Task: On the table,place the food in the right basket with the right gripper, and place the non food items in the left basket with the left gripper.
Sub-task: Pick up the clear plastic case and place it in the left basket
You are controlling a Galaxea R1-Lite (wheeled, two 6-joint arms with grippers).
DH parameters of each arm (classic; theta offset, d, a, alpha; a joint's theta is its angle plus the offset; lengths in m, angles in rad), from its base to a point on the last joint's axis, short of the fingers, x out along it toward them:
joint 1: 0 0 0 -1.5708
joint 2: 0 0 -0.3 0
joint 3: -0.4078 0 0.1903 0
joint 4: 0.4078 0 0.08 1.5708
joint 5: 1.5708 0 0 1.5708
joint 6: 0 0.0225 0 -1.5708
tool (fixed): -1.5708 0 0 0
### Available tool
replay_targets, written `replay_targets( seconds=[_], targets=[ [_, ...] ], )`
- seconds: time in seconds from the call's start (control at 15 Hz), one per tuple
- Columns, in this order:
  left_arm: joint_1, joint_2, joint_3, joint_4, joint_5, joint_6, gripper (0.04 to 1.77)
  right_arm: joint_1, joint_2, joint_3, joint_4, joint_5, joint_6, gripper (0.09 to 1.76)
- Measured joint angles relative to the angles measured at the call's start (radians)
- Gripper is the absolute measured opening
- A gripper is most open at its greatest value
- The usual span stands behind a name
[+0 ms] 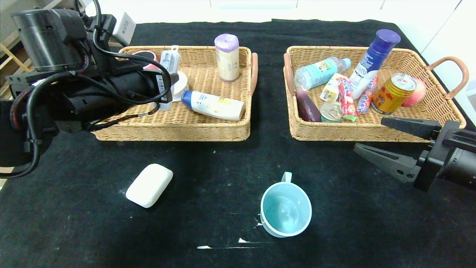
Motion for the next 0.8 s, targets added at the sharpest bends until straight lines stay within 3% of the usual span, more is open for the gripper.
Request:
replay_targets(
  seconds=[0.27, 0.53, 0.8],
  targets=[
    [0.003, 0.014, 0.0, 0.0, -0.019, 0.0, 0.63, 0.0, -0.004, 0.0, 0.0, 0.0, 0.0, 1.71],
    [0.003, 0.018, 0.002, -0.004, -0.018, -0.001, 1.06, 0.0, -0.004, -0.001, 0.0, 0.0, 0.0, 1.71],
    [0.003, 0.012, 0.011, 0.007, 0.023, -0.011, 1.33, 0.0, -0.004, 0.0, 0.0, 0.0, 0.0, 1.71]
  ],
)
